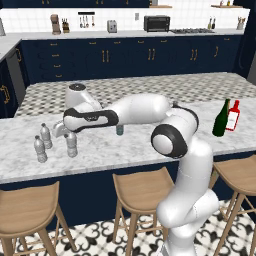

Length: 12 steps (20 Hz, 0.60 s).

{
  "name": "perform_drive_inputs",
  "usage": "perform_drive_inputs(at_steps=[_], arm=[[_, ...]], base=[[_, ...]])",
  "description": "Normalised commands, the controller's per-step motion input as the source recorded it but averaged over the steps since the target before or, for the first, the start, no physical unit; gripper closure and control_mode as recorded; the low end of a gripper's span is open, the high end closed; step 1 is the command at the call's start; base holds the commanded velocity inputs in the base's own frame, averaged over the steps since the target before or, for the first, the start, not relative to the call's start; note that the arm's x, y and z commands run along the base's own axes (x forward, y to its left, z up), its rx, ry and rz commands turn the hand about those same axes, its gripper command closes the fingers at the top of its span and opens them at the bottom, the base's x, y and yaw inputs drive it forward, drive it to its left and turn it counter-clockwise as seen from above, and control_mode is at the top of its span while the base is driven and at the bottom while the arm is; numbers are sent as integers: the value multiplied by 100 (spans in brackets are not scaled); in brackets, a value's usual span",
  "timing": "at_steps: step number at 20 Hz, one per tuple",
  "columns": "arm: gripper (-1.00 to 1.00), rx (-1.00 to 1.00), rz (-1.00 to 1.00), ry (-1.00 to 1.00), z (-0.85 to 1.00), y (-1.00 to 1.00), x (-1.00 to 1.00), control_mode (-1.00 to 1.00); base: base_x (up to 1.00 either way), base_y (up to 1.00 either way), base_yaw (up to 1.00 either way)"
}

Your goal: Move the plastic bottles in the middle to the plastics group, and the glass bottles in the middle to the glass group.

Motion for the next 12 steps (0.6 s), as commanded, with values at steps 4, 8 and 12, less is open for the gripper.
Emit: perform_drive_inputs(at_steps=[4, 8, 12], arm=[[100, -1, 0, 0, 0, 11, 48, -100], [100, 0, 0, 0, 0, 4, 40, -100], [100, 0, 0, 0, 0, 21, 6, -100]], base=[[0, 0, 0], [0, 0, 0], [0, 0, 0]])
